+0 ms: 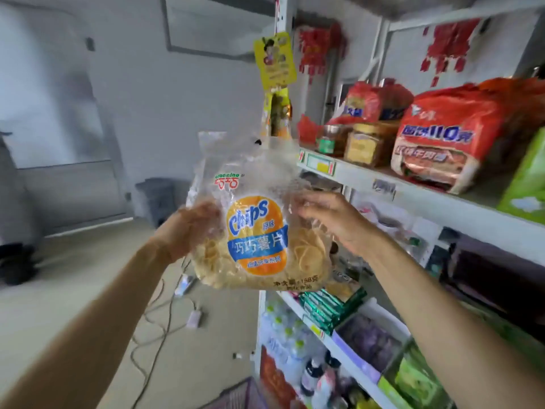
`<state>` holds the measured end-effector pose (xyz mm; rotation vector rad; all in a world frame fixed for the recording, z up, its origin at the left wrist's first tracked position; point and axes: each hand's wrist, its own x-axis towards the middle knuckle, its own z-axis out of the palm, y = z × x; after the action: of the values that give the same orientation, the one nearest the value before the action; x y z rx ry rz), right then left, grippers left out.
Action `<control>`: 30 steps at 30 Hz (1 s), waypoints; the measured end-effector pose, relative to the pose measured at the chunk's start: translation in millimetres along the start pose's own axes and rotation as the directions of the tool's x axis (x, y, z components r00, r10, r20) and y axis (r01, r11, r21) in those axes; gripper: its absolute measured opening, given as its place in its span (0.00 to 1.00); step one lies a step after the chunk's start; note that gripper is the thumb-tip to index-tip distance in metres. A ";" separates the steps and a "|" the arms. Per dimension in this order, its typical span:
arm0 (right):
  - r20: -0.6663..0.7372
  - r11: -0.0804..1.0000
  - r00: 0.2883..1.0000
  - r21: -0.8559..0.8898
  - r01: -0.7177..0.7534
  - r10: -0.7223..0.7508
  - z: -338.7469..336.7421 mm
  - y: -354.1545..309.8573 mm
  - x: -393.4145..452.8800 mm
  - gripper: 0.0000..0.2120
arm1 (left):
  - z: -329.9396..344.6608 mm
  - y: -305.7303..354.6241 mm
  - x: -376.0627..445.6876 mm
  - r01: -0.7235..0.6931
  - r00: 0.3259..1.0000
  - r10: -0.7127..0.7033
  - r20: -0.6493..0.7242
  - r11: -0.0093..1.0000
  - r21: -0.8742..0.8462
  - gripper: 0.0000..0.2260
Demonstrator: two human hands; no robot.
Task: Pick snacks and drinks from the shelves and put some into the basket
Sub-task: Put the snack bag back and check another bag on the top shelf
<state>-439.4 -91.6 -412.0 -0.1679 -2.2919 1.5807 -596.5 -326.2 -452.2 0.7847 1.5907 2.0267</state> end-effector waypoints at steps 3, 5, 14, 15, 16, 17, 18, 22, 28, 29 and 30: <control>0.099 0.998 0.993 0.024 -0.062 0.059 40.0 36.7 7.3 0.17 | -47.6 -50.4 -7.7 0.093 0.992 -0.089 -0.088 0.995 0.041 0.15; 0.113 0.992 0.986 0.008 -0.123 0.121 65.9 66.6 11.7 0.16 | -67.3 -78.2 -16.5 0.138 0.988 -0.134 -0.071 0.989 0.050 0.17; 0.083 0.899 0.918 -0.255 -0.356 0.387 161.4 235.1 26.2 0.17 | -131.1 -207.7 -47.1 0.333 0.930 -0.363 0.062 0.901 0.279 0.03; 0.073 0.887 0.908 -0.262 -0.381 0.412 172.9 255.6 25.4 0.19 | -136.1 -220.2 -50.4 0.357 0.920 -0.387 0.065 0.894 0.270 0.06; 0.070 0.871 0.898 -0.287 -0.399 0.435 185.3 278.6 24.8 0.19 | -143.3 -234.9 -53.8 0.391 0.911 -0.410 0.037 0.889 0.238 0.16; 0.079 0.857 0.888 -0.314 -0.408 0.452 197.6 297.0 23.0 0.17 | -151.5 -250.9 -55.6 0.430 0.900 -0.435 -0.015 0.882 0.191 0.28; 0.089 0.838 0.873 -0.341 -0.426 0.480 209.4 317.6 21.3 0.13 | -158.7 -264.4 -57.6 0.457 0.890 -0.451 -0.072 0.876 0.153 0.38; 0.092 0.727 0.800 -0.489 -0.483 0.593 248.0 396.5 12.6 0.10 | -184.0 -320.2 -63.2 0.480 0.877 -0.462 -0.130 0.841 0.251 0.45; 0.191 0.647 0.730 -0.641 -0.413 0.656 293.4 491.8 9.8 0.09 | -176.3 -441.3 -70.9 0.366 0.775 -0.631 -0.026 0.414 0.833 0.31; 0.209 0.637 0.718 -0.660 -0.397 0.664 300.3 513.4 8.1 0.09 | -176.7 -463.2 -70.1 0.387 0.773 -0.632 -0.063 0.390 0.835 0.26; 0.220 0.617 0.697 -0.684 -0.389 0.683 307.8 537.0 5.5 0.08 | -177.3 -483.8 -68.6 0.401 0.769 -0.635 -0.080 0.381 0.833 0.21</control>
<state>-605.7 -162.5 -1004.0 -0.8276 -3.3274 1.1184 -665.5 -383.4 -964.2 0.6372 2.2473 0.5993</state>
